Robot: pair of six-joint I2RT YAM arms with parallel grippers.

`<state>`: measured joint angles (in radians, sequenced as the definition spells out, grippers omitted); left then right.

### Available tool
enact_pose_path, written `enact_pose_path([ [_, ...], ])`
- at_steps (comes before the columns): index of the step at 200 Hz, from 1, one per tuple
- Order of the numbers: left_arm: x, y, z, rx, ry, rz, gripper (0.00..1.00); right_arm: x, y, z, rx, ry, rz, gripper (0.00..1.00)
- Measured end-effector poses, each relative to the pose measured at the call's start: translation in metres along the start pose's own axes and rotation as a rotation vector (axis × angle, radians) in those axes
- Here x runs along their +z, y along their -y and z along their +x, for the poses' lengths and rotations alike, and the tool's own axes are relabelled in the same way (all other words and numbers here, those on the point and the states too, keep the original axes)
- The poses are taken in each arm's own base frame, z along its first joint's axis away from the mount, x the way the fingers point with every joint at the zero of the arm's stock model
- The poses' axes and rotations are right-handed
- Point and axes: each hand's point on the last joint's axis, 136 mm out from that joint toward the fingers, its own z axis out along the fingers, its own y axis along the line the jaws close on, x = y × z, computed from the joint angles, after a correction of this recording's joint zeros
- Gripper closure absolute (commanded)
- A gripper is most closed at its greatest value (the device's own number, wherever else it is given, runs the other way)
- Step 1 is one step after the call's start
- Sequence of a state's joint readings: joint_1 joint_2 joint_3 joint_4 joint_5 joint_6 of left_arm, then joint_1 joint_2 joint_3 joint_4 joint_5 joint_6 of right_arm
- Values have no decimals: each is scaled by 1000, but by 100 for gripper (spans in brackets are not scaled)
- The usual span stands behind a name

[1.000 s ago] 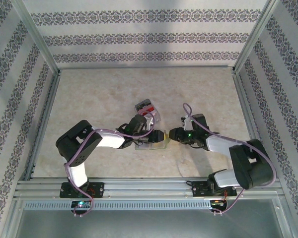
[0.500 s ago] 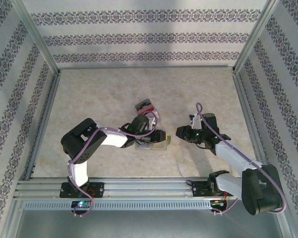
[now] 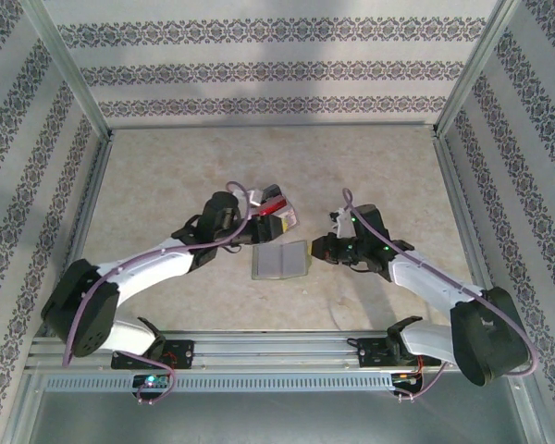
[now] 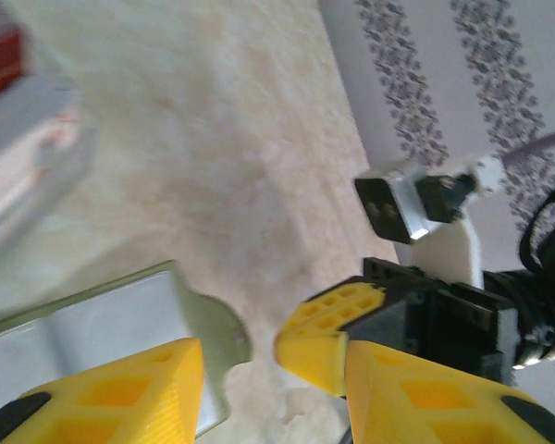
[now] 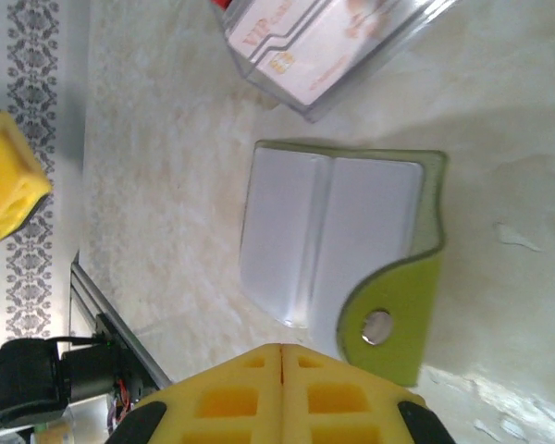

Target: Take the credit cards out of the card holder

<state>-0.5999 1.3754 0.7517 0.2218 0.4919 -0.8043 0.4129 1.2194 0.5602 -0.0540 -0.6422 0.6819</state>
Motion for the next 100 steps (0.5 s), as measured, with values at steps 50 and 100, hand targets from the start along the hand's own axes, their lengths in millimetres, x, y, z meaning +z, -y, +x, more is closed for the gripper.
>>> enact_pose_path([
  [50,-21,-70,29,-123,-47,-163,56,34,0,10,-3,-84,52,97],
  [100,-12,-82,42,-158,-96,-172,56,57,41,20,56,-129,182,98],
])
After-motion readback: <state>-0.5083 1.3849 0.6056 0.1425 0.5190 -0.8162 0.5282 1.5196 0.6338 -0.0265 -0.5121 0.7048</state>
